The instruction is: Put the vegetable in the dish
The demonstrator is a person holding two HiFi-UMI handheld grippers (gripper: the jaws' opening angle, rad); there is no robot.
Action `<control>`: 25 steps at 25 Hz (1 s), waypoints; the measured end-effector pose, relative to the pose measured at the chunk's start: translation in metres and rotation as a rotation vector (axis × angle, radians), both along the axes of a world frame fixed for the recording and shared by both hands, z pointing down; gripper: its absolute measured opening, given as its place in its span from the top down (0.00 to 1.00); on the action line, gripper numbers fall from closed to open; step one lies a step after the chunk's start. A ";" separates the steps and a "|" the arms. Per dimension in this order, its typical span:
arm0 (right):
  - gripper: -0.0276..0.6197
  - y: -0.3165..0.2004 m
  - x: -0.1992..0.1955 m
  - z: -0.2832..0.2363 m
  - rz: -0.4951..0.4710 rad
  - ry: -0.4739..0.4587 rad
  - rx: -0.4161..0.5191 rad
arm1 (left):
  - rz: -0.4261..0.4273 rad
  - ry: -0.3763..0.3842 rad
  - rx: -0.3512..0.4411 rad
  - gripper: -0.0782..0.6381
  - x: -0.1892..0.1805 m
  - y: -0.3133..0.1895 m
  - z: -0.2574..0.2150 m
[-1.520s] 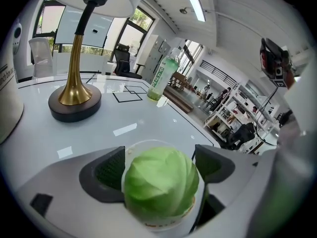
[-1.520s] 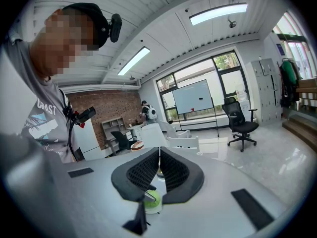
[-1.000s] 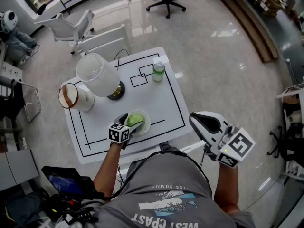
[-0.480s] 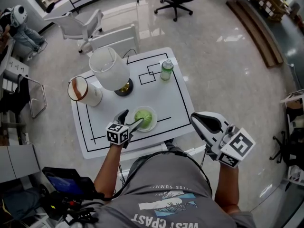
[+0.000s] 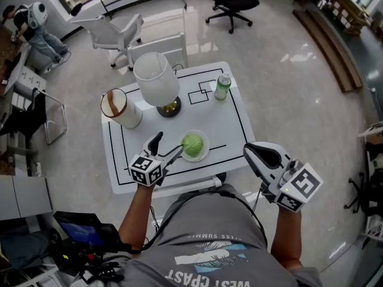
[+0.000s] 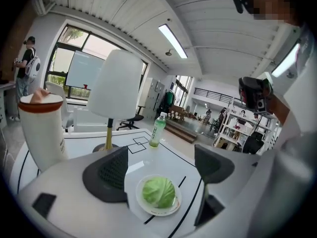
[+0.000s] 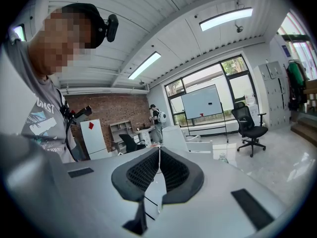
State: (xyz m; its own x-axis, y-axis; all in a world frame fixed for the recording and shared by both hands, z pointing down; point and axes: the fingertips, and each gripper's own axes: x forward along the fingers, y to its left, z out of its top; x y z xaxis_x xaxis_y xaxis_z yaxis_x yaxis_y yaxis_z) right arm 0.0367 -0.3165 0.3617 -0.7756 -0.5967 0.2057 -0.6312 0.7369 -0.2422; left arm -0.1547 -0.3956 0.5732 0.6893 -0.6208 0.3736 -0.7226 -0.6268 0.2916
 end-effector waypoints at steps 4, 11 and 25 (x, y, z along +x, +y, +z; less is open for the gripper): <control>0.94 0.006 -0.007 0.003 0.006 -0.010 0.020 | -0.010 0.029 0.087 0.30 -0.014 0.006 -0.031; 0.94 0.029 -0.016 -0.009 0.013 -0.018 0.062 | -0.042 0.074 0.248 0.38 -0.037 0.030 -0.101; 0.95 0.079 -0.024 -0.038 -0.019 -0.026 0.174 | -0.055 0.070 0.481 0.72 -0.048 0.091 -0.202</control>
State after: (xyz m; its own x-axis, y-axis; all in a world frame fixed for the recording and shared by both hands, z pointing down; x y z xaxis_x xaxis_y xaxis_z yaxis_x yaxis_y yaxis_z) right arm 0.0132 -0.2372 0.3238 -0.7909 -0.6066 0.0803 -0.6117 0.7809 -0.1263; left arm -0.2026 -0.3050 0.3708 0.6636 -0.7480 -0.0110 -0.7475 -0.6637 0.0278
